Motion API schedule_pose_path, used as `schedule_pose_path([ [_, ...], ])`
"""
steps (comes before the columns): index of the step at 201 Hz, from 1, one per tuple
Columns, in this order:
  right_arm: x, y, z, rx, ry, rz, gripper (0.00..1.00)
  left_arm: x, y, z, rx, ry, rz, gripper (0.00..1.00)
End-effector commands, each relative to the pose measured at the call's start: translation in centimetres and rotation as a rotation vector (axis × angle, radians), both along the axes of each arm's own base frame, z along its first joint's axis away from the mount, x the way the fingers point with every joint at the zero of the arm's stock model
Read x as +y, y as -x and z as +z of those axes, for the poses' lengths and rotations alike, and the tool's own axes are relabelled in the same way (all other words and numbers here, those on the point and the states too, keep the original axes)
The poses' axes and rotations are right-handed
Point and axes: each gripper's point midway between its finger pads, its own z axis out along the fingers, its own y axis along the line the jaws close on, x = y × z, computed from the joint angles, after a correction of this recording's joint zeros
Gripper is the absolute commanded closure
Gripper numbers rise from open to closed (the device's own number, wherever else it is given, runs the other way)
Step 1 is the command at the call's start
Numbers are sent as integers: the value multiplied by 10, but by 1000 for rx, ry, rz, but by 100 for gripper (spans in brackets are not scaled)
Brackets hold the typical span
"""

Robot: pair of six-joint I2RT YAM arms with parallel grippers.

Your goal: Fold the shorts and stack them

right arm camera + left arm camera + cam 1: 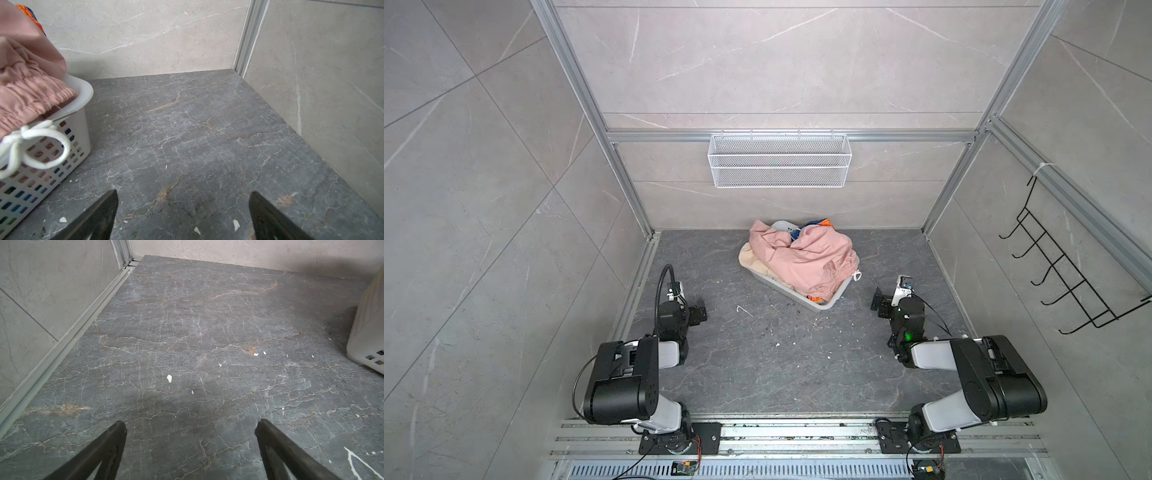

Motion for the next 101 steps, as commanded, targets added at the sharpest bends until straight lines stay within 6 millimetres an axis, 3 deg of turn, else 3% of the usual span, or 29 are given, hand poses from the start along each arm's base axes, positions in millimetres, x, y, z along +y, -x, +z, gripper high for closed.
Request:
schedule_pose_path([
  [1,2,2,-5,13,-6,6,1,-3,-9,15,-55,-20,-22,0],
  [101,2,2,-6,14,-6,6,1,-4,-9,15,-56,-24,-23,0],
])
